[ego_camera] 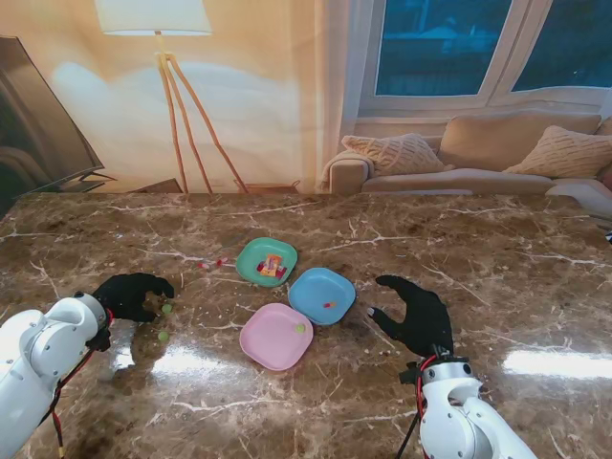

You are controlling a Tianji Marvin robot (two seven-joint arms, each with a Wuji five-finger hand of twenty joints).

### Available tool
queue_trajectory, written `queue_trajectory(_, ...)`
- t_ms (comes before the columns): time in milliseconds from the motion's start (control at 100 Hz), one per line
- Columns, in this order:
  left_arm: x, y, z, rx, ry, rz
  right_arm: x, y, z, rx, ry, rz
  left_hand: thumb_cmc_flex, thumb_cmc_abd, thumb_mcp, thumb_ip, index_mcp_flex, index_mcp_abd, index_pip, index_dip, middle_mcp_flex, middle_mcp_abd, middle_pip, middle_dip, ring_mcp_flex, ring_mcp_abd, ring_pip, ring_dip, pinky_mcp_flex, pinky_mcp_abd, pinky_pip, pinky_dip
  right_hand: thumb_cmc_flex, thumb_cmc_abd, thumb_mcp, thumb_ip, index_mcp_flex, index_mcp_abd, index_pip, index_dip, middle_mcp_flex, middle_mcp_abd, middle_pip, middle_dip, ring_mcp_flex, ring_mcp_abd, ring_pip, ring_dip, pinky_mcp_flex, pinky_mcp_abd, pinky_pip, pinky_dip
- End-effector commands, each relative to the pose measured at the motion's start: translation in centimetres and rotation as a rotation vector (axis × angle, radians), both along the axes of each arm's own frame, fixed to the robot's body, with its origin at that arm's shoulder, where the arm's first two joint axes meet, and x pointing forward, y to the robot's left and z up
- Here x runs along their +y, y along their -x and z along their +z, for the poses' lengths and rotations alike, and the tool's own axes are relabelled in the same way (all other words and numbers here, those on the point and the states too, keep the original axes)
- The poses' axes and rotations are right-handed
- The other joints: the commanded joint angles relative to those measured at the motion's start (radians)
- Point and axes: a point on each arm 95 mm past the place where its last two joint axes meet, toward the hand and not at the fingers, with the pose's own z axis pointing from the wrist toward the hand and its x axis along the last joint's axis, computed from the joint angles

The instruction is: Portion candies into small dishes

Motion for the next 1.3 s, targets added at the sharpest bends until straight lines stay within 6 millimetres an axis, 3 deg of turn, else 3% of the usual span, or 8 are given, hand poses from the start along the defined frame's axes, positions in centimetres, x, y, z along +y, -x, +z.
queue_trajectory(0, 0.1, 0.2, -0.8, 0.014, 0.004, 0.012, 0.1, 0.3, -0.6, 0.03, -0.002, 0.004, -0.031, -0.027, -0.002, -0.024, 0.028, 0.008, 0.02, -0.022, 0.033, -0.01, 0.023, 0.016, 0.034, 0.01, -0.004, -0.024, 0.011, 0.026, 0.041, -0.006, -0.031, 0.009, 0.022, 0.018, 0.013, -0.018, 0.008, 0.01, -0.001, -0.001, 0.004, 0.01, -0.018, -0.008, 0.006, 0.01, -0.007, -0.001, -0.015, 0.012)
queue_trajectory(410, -0.1, 0.4, -1.3, 0.012, 0.021, 0.018, 0.1, 0.2, -0.7, 0.038, 0.0, 0.007, -0.046, -0.048, 0.022, -0.03, 0.079, 0.0, 0.042, -0.026, 0.068, -0.008, 0.022, 0.007, 0.053, 0.013, 0.0, -0.032, 0.015, 0.039, 0.054, -0.018, -0.031, 0.01, 0.028, 0.018, 0.015, -0.02, 0.011, 0.012, 0.002, 0.0, 0.006, 0.016, -0.017, -0.004, 0.01, 0.017, -0.007, 0.003, -0.014, 0.019)
queue_trajectory(790, -0.2, 0.5, -2.4, 0.023, 0.025, 0.02, 0.1, 0.2, -0.7, 0.045, -0.003, 0.013, -0.046, -0.032, 0.013, -0.032, 0.035, 0.007, -0.07, -0.107, 0.059, -0.006, 0.017, 0.003, 0.052, 0.009, 0.001, -0.034, 0.01, 0.037, 0.058, -0.024, -0.031, 0.01, 0.029, 0.018, 0.019, -0.02, 0.013, 0.015, 0.005, -0.001, 0.006, 0.02, -0.018, -0.001, 0.012, 0.023, -0.006, 0.007, -0.014, 0.025)
queue_trajectory(1090, -0.3, 0.7, -3.0, 0.019, 0.02, 0.028, 0.0, 0.2, -0.7, 0.047, -0.003, 0.013, -0.033, -0.028, 0.001, -0.026, 0.08, -0.009, 0.123, 0.017, 0.086, -0.006, 0.051, 0.019, 0.07, 0.012, 0.021, -0.026, 0.017, 0.047, 0.071, -0.03, -0.031, 0.011, 0.03, 0.018, 0.02, -0.022, 0.014, 0.016, 0.004, -0.001, 0.006, 0.021, -0.019, 0.0, 0.011, 0.024, -0.006, 0.007, -0.016, 0.029)
queue_trajectory(1290, -0.4, 0.9, -3.0, 0.019, -0.002, 0.004, 0.1, 0.2, -0.9, 0.052, -0.008, 0.015, -0.026, -0.009, -0.017, -0.023, 0.112, 0.014, 0.029, -0.034, 0.087, 0.015, 0.052, 0.029, 0.067, 0.021, 0.024, -0.022, 0.002, 0.059, 0.077, -0.022, -0.032, 0.012, 0.031, 0.018, 0.019, -0.022, 0.013, 0.016, 0.006, -0.002, 0.006, 0.022, -0.018, 0.0, 0.011, 0.025, -0.006, 0.008, -0.017, 0.03)
